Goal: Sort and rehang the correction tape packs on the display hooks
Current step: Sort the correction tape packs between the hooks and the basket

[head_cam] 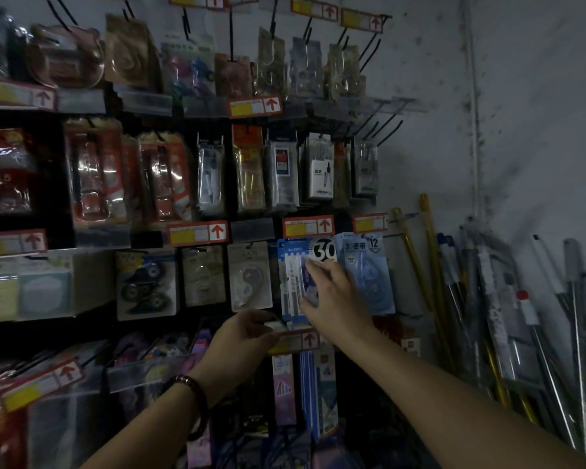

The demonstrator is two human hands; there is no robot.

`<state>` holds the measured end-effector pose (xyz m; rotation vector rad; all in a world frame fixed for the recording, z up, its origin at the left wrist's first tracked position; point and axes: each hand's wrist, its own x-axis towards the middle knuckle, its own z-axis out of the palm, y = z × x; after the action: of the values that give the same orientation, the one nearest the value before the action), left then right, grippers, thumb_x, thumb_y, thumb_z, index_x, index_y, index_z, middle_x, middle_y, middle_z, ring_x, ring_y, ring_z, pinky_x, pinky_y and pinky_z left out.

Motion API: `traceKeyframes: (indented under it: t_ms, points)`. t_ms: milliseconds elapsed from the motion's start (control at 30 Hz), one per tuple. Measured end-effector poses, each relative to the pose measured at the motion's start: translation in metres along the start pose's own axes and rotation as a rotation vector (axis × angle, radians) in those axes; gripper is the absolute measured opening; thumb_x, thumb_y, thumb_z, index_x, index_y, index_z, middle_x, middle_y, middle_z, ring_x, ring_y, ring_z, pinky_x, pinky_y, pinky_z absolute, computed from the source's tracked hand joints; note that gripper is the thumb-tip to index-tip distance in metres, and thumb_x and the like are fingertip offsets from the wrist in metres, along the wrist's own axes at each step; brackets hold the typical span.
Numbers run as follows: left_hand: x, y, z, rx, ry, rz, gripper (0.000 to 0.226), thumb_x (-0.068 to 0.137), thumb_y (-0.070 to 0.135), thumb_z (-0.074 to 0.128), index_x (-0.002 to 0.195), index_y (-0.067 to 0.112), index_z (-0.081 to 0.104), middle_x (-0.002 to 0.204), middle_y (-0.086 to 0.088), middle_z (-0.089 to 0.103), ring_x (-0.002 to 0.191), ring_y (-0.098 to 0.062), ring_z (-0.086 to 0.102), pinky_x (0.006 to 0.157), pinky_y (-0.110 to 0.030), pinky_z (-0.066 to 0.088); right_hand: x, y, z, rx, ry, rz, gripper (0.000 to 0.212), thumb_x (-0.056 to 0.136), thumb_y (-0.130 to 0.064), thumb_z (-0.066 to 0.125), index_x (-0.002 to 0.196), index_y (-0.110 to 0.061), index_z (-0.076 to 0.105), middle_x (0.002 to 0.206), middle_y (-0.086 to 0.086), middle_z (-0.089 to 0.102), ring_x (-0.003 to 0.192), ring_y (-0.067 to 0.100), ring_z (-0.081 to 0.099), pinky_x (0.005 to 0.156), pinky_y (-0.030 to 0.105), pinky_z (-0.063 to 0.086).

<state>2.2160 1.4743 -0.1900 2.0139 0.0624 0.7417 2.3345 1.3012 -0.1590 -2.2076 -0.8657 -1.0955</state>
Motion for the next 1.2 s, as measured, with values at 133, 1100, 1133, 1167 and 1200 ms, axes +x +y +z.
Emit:
traceKeyframes:
  t_ms: [133,1100,1133,1167,1200]
  points:
    - [-0.002,-0.001,-0.006,0.034,-0.016,-0.009,0.034,0.096,0.019,0.078,0.127,0.017,0.067,0.093,0.004,0.076,0.063,-0.001,0.069,0.053,-0.018,0.049,0.007,-0.002,0.0,-0.017,-0.019,0.013,0.081,0.097,-0.044,0.062,0.165,-0.035,0.02,0.152,0.0,0.032,0.14,0.026,0.037,0.105,0.044,0.052]
    - [-0.283,-0.208,-0.039,0.551,-0.402,-0.253,0.015,0.103,0.027,0.069,0.115,0.023,0.076,0.109,0.01,0.076,0.091,0.002,0.07,0.082,-0.018,0.057,-0.243,-0.09,0.068,0.371,-0.294,-0.017,0.015,0.094,-0.029,0.07,0.107,-0.02,0.066,0.101,-0.004,0.06,0.089,0.018,0.062,0.074,0.036,0.053]
    - [-0.306,-0.225,-0.039,0.567,-0.421,-0.297,0.015,0.103,0.028,0.069,0.115,0.024,0.077,0.109,0.012,0.075,0.087,0.006,0.068,0.077,-0.012,0.054,-0.274,-0.093,0.081,0.383,-0.398,0.004,0.014,0.094,-0.027,0.071,0.105,-0.02,0.067,0.097,-0.004,0.061,0.085,0.016,0.061,0.074,0.036,0.053]
    - [-0.328,-0.242,-0.038,0.587,-0.437,-0.34,0.015,0.102,0.029,0.069,0.115,0.025,0.077,0.107,0.014,0.074,0.082,0.012,0.065,0.074,-0.005,0.05,-0.307,-0.096,0.093,0.387,-0.523,0.026,0.014,0.093,-0.027,0.072,0.105,-0.02,0.067,0.094,-0.005,0.061,0.082,0.014,0.061,0.073,0.036,0.054]
    - [-0.348,-0.26,-0.037,0.599,-0.458,-0.385,0.016,0.102,0.029,0.069,0.115,0.025,0.077,0.106,0.015,0.073,0.082,0.014,0.064,0.074,-0.003,0.048,-0.339,-0.096,0.105,0.378,-0.649,0.045,0.014,0.092,-0.026,0.072,0.104,-0.021,0.069,0.093,-0.006,0.062,0.081,0.013,0.062,0.074,0.037,0.055]
